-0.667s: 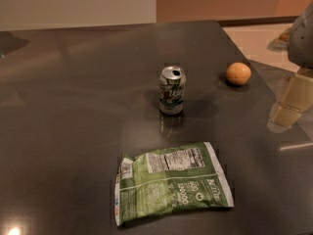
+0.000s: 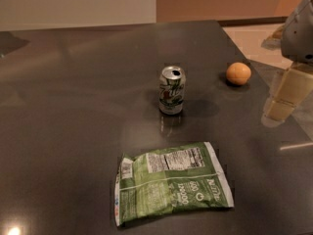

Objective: Knock 7up can over

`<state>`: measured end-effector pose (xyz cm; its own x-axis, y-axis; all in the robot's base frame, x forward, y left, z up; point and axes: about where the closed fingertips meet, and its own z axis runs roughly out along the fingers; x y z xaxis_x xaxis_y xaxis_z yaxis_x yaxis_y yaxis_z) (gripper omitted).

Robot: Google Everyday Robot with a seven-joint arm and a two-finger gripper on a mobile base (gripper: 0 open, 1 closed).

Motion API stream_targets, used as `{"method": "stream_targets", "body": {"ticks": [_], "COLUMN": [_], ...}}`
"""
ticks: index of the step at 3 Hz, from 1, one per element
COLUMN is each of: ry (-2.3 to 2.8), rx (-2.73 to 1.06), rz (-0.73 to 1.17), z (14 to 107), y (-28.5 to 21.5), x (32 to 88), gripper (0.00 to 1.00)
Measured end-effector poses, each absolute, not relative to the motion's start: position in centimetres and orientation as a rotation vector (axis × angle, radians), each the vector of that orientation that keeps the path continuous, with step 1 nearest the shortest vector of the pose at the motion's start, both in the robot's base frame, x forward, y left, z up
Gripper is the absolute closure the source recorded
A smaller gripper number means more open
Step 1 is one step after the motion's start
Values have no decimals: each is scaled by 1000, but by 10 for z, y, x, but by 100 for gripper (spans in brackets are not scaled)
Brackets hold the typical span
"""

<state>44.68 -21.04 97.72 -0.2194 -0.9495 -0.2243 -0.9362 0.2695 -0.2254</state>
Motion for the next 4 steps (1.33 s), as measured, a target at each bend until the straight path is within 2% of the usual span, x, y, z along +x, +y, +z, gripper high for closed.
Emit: {"method": "stream_targets", "body": {"ticks": [3, 4], "ry": [2118, 2074], "rx": [-1704, -1669], "rz": [258, 311], "z": [935, 923], "y": [-127, -100], "x": [486, 504], "gripper": [0, 0]}}
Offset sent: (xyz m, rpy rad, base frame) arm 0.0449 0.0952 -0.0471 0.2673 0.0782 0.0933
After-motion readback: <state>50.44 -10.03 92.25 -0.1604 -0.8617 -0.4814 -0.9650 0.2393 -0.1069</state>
